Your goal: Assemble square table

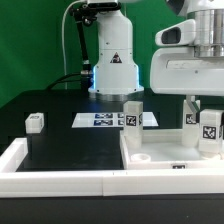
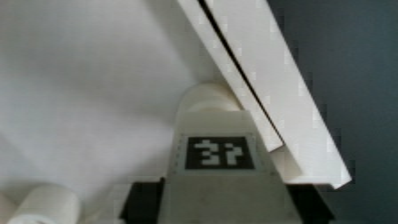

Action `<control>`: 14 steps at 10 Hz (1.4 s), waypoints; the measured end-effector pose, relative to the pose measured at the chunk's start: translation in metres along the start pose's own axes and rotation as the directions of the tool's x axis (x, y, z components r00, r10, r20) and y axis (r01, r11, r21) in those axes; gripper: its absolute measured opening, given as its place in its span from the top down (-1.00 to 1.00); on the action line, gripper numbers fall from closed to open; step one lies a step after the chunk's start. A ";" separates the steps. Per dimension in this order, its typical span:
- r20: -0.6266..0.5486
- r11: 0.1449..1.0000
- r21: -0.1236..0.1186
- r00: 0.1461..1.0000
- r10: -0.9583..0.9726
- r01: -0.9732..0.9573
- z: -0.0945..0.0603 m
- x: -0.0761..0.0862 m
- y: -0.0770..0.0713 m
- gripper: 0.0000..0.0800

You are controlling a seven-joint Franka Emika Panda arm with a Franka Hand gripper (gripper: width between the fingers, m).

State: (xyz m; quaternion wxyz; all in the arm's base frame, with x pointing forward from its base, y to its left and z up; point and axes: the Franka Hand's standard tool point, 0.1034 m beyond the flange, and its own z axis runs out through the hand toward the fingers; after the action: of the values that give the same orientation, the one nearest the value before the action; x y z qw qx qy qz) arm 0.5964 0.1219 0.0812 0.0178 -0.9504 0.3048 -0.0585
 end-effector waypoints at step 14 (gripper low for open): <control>0.016 0.968 0.015 0.967 -0.252 0.252 0.002 0.002 0.002 -0.62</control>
Offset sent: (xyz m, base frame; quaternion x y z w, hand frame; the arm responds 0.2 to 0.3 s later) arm 0.0044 -0.0032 -0.0003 -0.0057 -0.0136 0.2089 0.9778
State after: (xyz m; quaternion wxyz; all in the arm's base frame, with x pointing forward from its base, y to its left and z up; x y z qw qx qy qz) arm 0.5977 0.1192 0.0792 0.0191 -0.9818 0.1809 -0.0537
